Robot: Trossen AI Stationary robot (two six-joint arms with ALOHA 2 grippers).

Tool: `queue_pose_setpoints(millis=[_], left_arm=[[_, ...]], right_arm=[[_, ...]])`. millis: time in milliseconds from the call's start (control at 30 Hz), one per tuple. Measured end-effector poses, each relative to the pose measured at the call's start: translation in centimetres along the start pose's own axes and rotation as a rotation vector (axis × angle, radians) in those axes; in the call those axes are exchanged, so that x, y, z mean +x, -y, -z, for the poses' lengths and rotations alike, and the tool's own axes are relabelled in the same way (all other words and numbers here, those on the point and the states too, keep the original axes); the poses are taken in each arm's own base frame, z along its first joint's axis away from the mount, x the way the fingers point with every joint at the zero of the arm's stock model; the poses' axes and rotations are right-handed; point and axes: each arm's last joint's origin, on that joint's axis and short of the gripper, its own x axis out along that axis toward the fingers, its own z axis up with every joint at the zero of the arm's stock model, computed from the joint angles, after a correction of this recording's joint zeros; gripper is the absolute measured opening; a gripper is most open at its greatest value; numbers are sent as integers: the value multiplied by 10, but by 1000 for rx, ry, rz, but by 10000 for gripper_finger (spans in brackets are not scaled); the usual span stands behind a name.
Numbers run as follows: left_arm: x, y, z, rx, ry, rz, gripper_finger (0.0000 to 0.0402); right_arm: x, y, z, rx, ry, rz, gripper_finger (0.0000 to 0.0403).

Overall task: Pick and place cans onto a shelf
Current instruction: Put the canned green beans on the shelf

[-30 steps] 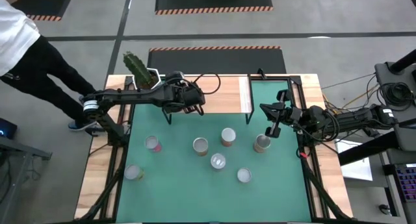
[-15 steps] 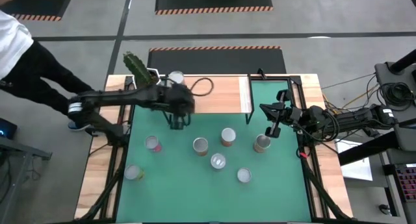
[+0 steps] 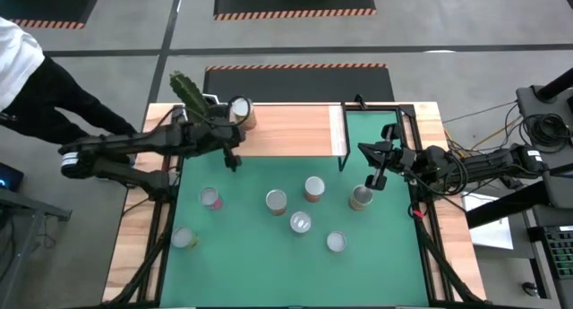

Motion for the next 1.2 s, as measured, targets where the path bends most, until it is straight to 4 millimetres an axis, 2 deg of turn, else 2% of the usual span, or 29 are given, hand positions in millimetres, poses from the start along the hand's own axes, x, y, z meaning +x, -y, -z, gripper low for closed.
queue_pose_setpoints(millis=[267,433,1200], left_arm=[[26,-4,10,-50,-49,-46,0],[34,-11,14,-77,-82,-74,0],[36,-16,13,-123,-73,-118,0]], right_arm=[[0,0,0,-1,0,0,9],[0,0,0,-1,0,0,9],[0,0,0,-7,-1,-1,9]])
